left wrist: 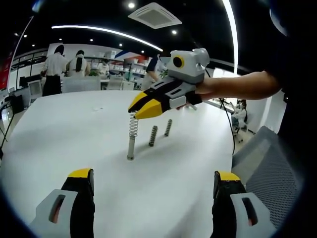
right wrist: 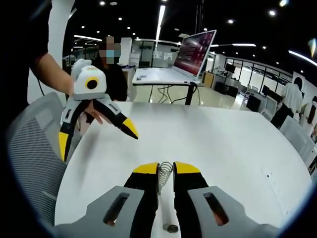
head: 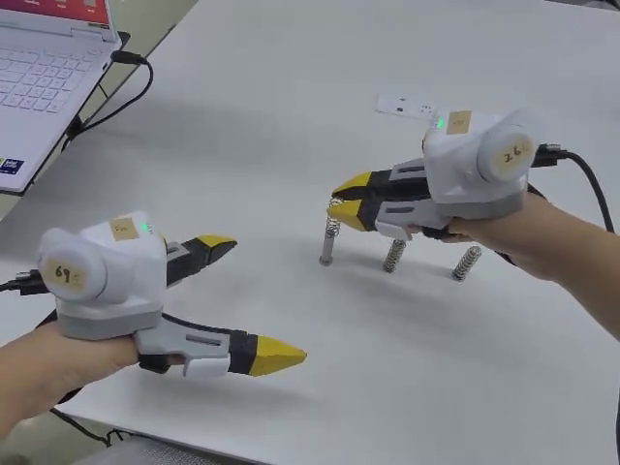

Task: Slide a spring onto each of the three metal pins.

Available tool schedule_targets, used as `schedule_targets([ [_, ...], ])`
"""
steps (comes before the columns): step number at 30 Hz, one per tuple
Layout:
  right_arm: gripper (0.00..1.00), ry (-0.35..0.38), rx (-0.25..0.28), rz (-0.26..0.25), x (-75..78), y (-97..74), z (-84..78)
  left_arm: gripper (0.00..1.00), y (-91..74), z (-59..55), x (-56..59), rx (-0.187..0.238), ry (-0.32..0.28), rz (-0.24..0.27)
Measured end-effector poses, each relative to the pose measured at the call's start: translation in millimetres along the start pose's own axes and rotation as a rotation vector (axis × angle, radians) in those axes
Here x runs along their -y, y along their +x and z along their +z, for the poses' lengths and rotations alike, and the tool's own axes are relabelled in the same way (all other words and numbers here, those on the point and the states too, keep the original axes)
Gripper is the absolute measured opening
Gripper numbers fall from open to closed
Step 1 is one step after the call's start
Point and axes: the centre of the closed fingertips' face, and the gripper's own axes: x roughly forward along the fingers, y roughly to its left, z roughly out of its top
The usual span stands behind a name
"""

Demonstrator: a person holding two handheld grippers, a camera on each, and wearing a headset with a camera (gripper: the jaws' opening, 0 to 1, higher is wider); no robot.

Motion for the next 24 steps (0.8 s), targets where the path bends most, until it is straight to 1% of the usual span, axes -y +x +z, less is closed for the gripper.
schedule_targets([
  [3, 0.08, 0.006, 0.005, 0.002, -0.1, 1.5, 1.3, 0.98, -0.2, -0.2, 0.2, 0.001, 0.000, 0.000],
  [10, 0.08, 0.009, -0.007, 0.006, -1.3, 3.3, -3.3, 0.97, -1.9, 0.8, -0.7, 0.007, -0.007, 0.000],
  [24, 0.08, 0.014, -0.017, 0.006, -3.7, 6.6, -10.5, 0.96, -1.2, -3.0, 0.2, -0.005, -0.013, -0.005],
])
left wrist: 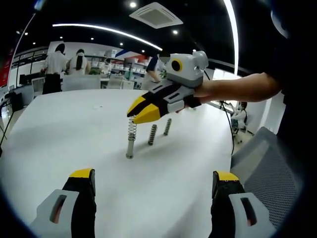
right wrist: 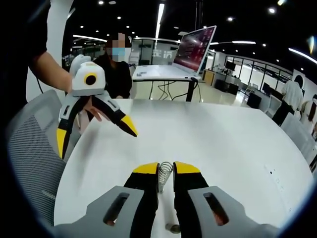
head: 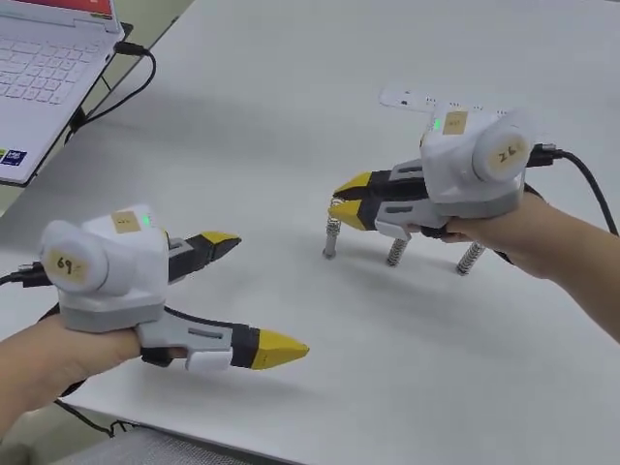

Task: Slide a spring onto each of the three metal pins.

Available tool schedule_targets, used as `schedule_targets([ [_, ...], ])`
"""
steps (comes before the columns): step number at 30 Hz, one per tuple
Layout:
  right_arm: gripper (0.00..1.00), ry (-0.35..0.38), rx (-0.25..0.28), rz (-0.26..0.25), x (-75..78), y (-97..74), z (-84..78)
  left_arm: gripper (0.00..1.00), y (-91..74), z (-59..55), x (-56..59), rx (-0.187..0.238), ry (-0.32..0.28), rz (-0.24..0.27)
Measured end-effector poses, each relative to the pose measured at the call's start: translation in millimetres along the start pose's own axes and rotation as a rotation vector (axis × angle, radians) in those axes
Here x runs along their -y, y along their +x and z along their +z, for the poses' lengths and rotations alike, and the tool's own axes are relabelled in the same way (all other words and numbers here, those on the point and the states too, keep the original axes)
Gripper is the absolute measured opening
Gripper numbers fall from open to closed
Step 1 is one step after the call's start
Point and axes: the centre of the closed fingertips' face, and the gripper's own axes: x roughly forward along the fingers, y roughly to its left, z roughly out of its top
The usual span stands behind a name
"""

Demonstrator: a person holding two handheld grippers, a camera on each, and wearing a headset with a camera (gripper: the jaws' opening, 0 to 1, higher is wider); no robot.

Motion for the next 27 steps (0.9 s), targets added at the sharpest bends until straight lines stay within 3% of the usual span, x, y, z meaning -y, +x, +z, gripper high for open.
schedule_targets([
  [27, 0.08, 0.009, -0.055, 0.005, -4.8, 16.7, -22.6, 0.94, -1.6, -3.4, -1.3, 0.000, -0.010, 0.006],
])
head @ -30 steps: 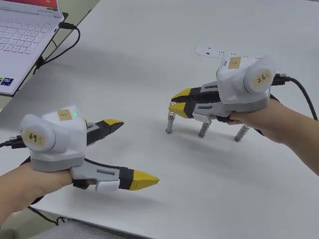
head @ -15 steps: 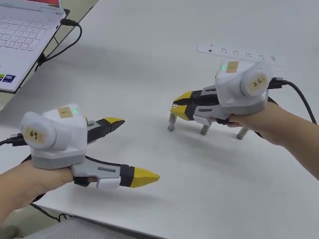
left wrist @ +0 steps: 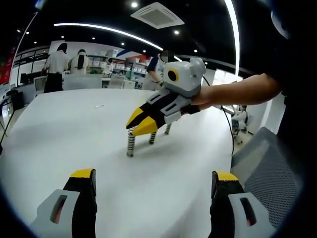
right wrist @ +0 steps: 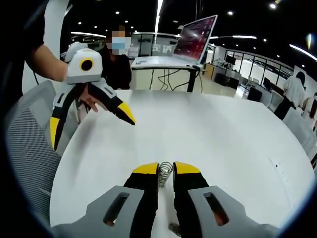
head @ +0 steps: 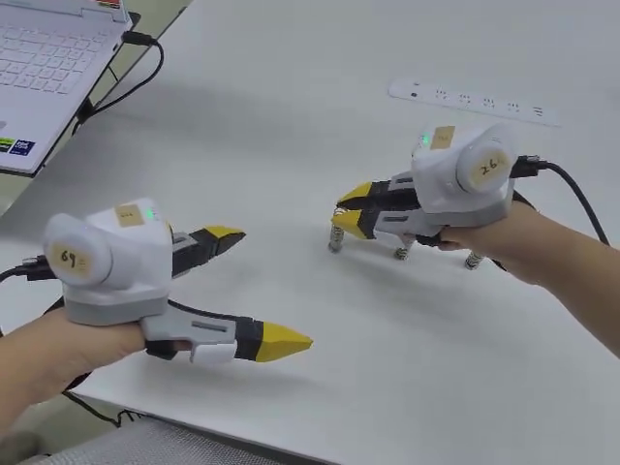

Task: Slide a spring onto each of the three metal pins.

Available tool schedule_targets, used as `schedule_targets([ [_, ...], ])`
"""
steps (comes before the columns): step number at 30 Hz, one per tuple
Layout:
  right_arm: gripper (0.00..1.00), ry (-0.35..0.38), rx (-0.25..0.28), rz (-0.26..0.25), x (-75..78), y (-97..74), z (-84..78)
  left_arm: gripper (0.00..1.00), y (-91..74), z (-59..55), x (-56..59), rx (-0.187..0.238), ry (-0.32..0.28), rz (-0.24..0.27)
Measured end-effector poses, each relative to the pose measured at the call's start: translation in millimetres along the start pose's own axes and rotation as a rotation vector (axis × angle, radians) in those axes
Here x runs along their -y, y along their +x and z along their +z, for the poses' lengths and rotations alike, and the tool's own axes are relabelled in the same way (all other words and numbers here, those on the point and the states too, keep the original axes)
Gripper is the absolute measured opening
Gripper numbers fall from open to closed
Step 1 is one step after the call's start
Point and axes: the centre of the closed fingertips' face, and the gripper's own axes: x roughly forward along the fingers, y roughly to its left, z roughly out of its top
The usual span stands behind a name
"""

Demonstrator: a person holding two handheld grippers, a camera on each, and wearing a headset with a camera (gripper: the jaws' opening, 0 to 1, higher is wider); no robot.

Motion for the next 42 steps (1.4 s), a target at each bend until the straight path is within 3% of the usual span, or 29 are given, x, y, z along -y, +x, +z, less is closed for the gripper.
schedule_targets([
  [17, 0.08, -0.035, -0.046, -0.001, -3.7, 8.6, -13.6, 0.94, 1.7, 0.3, 0.2, 0.002, 0.002, -0.003],
  [42, 0.12, 0.025, -0.021, -0.020, 0.3, 5.3, -7.5, 0.94, 4.3, 8.5, 2.4, 0.003, 0.018, -0.008],
])
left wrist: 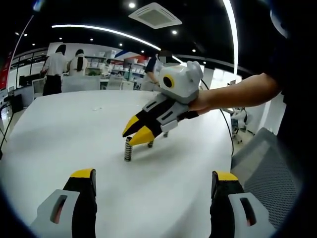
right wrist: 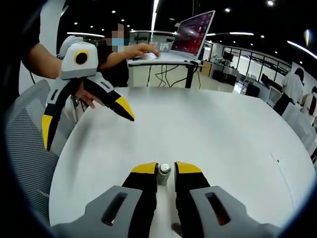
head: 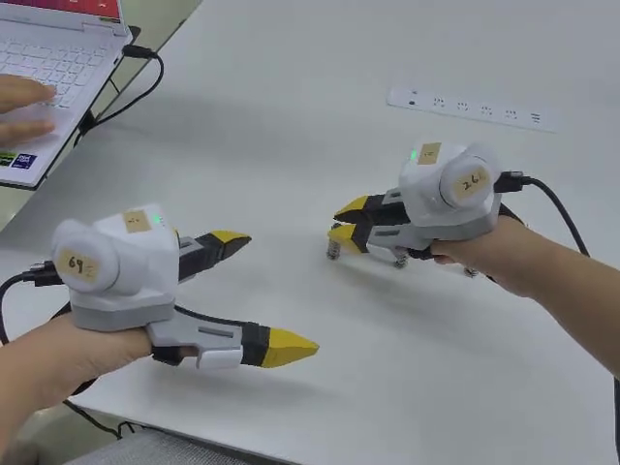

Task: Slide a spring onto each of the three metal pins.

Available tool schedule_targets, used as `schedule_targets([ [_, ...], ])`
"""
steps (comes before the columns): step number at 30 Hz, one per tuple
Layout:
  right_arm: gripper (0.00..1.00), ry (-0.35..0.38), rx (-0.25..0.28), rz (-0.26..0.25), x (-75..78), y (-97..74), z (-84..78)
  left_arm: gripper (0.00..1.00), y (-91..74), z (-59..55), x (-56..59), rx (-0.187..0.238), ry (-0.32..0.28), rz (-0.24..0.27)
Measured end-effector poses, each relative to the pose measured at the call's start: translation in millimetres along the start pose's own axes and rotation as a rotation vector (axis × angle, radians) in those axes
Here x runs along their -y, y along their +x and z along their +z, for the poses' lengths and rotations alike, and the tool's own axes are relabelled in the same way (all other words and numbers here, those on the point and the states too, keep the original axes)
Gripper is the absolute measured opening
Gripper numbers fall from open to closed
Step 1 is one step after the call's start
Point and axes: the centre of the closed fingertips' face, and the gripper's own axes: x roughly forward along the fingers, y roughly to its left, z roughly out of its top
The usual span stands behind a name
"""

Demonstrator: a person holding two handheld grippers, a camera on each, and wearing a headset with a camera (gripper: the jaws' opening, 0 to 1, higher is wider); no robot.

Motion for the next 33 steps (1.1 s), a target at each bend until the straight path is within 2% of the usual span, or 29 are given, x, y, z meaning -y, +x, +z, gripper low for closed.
schedule_targets([
  [9, 0.15, 0.023, 0.016, -0.004, -0.9, -8.9, 1.8, 0.94, 3.4, 6.5, -0.8, -0.001, -0.001, 0.003],
  [14, 0.18, 0.037, 0.027, -0.009, -3.4, -20.8, 1.2, 0.94, 6.0, 11.5, -0.7, -0.001, 0.011, 0.003],
  [17, 0.20, 0.056, 0.055, -0.021, -1.7, -33.6, 2.7, 0.94, 7.5, 16.7, -1.4, 0.008, 0.005, 0.002],
  [21, 0.29, 0.085, 0.084, -0.035, -1.4, -47.3, 2.6, 0.94, 10.3, 21.9, -0.6, 0.014, 0.014, -0.002],
  [25, 0.33, 0.131, 0.108, -0.063, -2.9, -68.5, -3.9, 0.94, 12.8, 23.9, 2.1, 0.011, 0.022, -0.012],
  [29, 0.40, 0.176, 0.142, -0.089, -4.9, -86.1, -9.8, 0.94, 14.9, 24.8, 4.1, 0.010, 0.024, -0.018],
  [33, 0.50, 0.191, 0.170, -0.116, -6.9, -104.3, -17.0, 0.95, 18.4, 27.1, 8.8, 0.012, 0.031, -0.035],
])
